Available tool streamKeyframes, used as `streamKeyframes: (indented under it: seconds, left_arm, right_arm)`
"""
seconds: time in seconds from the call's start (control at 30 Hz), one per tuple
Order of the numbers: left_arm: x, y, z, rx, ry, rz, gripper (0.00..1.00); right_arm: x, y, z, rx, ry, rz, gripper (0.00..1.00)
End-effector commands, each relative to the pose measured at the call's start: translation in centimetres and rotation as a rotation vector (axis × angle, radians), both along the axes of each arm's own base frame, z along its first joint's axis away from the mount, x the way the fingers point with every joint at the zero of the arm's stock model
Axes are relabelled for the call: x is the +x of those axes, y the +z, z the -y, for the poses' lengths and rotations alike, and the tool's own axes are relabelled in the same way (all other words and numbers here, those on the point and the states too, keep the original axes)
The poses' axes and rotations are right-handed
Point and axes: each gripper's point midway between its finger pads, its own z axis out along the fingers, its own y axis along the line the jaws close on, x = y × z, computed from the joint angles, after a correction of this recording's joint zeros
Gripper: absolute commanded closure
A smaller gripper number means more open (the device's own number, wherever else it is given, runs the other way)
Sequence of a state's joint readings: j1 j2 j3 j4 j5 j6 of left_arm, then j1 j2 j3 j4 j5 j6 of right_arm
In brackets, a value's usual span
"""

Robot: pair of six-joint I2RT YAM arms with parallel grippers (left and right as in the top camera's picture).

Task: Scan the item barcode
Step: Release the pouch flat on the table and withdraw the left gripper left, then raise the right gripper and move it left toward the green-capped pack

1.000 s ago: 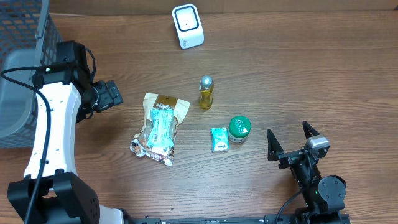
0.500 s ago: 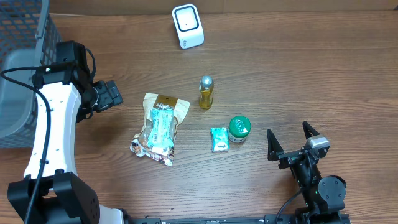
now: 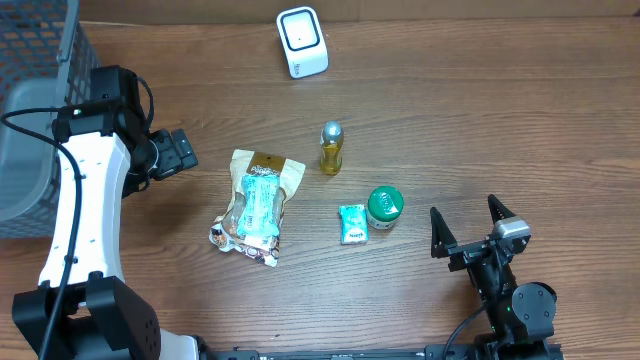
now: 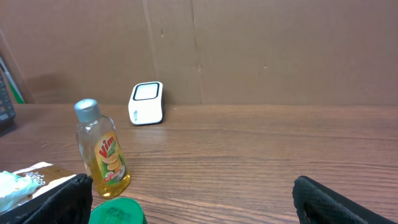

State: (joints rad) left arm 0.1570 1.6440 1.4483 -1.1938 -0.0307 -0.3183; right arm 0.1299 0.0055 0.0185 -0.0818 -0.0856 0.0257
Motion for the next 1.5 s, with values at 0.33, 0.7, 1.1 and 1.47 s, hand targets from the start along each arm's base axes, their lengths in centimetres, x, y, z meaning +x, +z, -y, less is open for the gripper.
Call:
streamKeyframes:
  seconds: [0.33, 0.7, 1.1, 1.47]
  left_arm:
    - [0.0, 0.1, 0.0, 0.003, -0.001, 0.001, 0.00]
    - [0.0, 0.1, 0.0, 0.003, -0.001, 0.002, 0.01]
    - [0.0, 0.1, 0.0, 0.003, -0.001, 0.002, 0.00]
    - [0.0, 0.1, 0.0, 0.003, -0.001, 0.002, 0.00]
  right_arm:
    - [0.1, -0.3, 0.2, -0.004, -0.014, -0.003, 0.00]
    - [0.0, 0.8, 0.3, 0.101, -0.017, 0.000, 0.00]
    - [-3.7, 12.8, 1.4, 0.122, -0.046, 0.106, 0.00]
    - [-2.0, 21.7, 1.1, 0.163, -0.066, -0.186, 0.00]
